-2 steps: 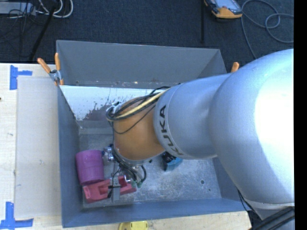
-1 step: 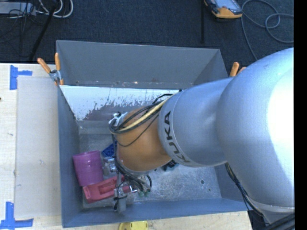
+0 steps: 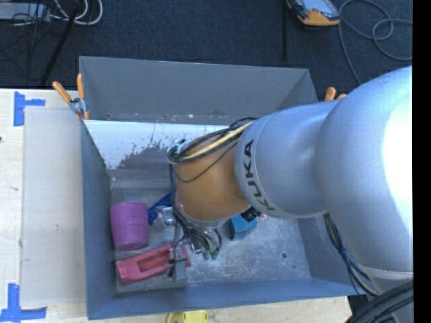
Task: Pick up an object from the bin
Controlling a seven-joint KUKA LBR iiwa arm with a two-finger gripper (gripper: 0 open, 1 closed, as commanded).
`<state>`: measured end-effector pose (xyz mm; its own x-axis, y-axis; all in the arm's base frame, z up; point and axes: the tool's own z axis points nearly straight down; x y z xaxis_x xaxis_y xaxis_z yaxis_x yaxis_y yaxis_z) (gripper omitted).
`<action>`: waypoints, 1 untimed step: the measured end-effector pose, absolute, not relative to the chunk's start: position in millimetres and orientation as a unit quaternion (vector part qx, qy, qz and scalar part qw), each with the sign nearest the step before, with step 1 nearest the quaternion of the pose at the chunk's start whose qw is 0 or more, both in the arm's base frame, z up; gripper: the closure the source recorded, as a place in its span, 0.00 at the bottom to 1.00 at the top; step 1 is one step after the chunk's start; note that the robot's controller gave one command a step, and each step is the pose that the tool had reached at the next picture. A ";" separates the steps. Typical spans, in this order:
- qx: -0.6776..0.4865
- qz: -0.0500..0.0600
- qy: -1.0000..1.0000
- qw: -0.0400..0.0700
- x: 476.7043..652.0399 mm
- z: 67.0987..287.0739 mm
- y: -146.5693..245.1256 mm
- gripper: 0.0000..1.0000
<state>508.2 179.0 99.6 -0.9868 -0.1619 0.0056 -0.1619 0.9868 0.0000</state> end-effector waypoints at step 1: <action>0.186 0.001 -0.982 0.003 495.5 82.8 219.2 0.00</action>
Offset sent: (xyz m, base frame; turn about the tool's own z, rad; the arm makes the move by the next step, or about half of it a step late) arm -0.0187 0.0289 -0.0296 -0.1378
